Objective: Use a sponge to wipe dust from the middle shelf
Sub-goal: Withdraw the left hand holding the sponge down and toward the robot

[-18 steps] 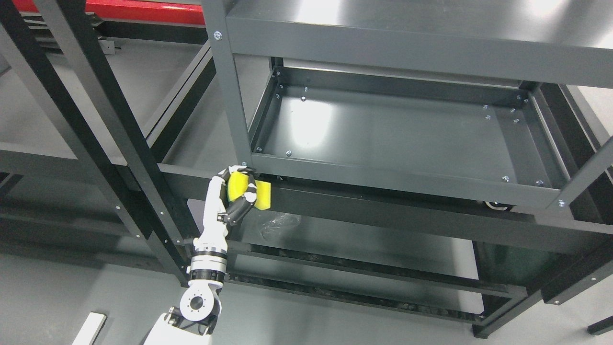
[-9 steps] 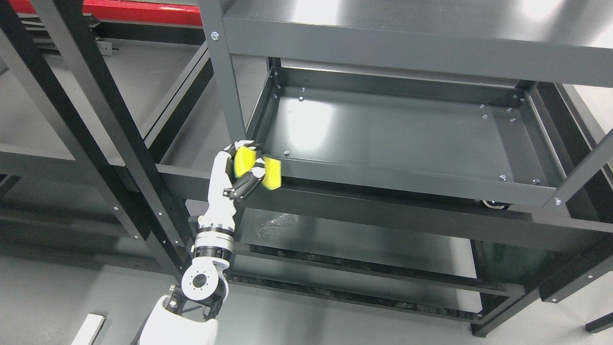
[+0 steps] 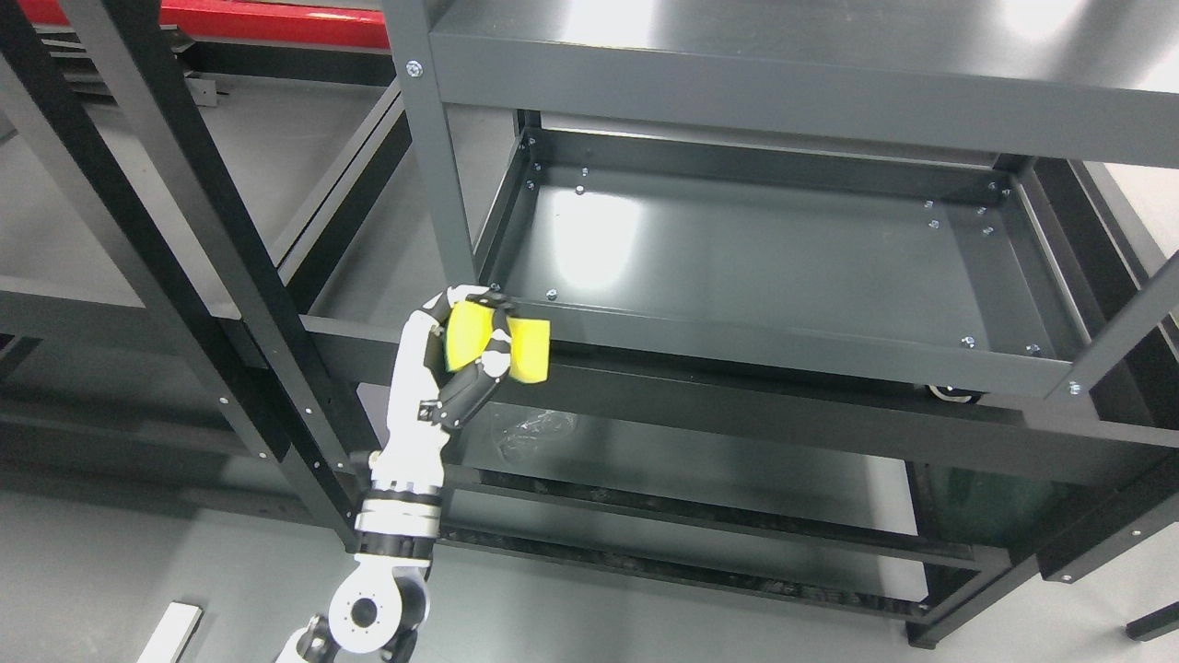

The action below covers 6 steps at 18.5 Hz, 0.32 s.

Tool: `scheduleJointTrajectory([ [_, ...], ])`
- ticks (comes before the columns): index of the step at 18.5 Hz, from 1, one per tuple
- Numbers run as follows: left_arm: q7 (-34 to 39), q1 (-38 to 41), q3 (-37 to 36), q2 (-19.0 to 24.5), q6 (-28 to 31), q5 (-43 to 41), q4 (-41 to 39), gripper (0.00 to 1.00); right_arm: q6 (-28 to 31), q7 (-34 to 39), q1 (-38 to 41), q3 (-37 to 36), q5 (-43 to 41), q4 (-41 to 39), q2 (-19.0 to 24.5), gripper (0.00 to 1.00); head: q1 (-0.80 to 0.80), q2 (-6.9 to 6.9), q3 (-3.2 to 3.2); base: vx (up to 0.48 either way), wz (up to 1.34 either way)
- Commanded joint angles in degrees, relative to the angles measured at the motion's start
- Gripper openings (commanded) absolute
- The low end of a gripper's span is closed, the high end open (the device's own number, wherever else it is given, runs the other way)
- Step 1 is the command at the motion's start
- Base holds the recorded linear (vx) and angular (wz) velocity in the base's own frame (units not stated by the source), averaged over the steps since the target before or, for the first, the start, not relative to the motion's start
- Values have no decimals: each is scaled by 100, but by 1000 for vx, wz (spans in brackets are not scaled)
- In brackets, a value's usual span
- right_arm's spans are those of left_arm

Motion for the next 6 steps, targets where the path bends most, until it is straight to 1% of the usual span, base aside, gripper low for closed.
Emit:
scheduleJointTrajectory([
  [1,-26,325,205,233,-76,-91,-346,0,419,-11,0,0,0,-100,-100,100,0,0,0,0,0],
  [6,-26,352,213,206,-67,-91,-346,0,419,-2,0,0,0,-100,-100,100,0,0,0,0,0],
])
